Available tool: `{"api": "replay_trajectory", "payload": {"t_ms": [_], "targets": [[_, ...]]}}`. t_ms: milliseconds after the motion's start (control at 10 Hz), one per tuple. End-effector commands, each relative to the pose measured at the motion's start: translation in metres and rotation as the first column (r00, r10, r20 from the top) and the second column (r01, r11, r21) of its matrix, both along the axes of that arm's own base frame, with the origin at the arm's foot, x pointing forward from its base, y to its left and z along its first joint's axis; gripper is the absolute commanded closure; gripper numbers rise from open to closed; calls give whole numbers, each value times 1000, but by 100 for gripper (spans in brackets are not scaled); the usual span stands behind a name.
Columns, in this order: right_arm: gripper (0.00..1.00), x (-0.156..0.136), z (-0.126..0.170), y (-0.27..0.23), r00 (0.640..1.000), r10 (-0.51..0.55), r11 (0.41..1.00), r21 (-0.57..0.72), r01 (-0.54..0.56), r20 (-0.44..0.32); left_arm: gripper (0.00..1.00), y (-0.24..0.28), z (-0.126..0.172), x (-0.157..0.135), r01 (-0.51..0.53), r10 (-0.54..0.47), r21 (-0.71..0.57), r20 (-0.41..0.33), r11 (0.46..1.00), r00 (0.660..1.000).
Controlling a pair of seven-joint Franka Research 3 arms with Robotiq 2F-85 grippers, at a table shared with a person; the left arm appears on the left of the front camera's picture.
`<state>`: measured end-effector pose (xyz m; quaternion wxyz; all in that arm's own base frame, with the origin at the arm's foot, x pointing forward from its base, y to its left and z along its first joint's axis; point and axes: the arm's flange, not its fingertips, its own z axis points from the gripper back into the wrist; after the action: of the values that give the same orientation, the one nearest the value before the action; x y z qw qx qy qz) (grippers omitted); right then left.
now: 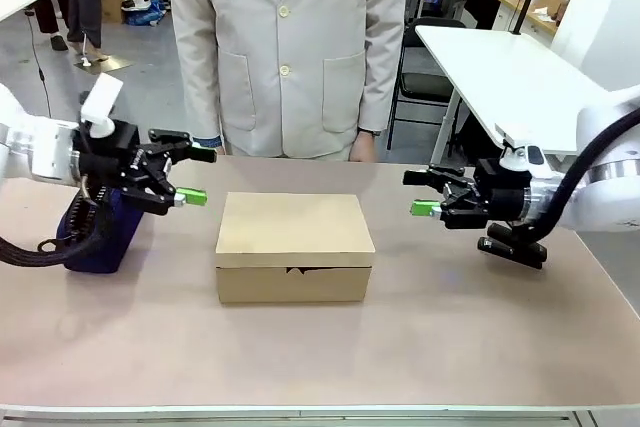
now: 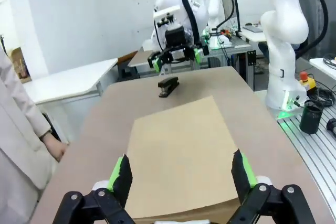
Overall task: Pack the item into the box.
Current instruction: Close the Mailer Box.
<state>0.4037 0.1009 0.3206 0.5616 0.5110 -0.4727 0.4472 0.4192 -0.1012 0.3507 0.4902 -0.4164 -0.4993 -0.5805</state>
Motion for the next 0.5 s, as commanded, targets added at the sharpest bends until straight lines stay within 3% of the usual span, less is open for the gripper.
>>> {"api": "replay_trajectory", "payload": {"t_ms": [0, 100, 200, 300, 400], "targets": [[0, 15, -6, 27, 998, 61, 998, -34, -60, 14, 0, -11, -18, 12, 12, -11, 53, -25, 999, 1000], [0, 0, 0, 0, 1000, 0, 1000, 0, 0, 0, 0, -11, -18, 12, 12, -11, 53, -25, 999, 1000], [0, -2, 9, -6, 999, 14, 1000, 29, -12, -51, 0, -5, -12, 3, 1, 0, 24, -19, 1000, 1000], [0, -5, 24, -33, 977, -2, 1000, 24, 7, -213, 0, 23, 1, -3, -31, 39, 55, -151, 998, 988], [0, -9, 35, -68, 897, -11, 1000, -29, -2, -442, 0, 57, 18, -12, -74, 96, 78, -344, 994, 934]]}}
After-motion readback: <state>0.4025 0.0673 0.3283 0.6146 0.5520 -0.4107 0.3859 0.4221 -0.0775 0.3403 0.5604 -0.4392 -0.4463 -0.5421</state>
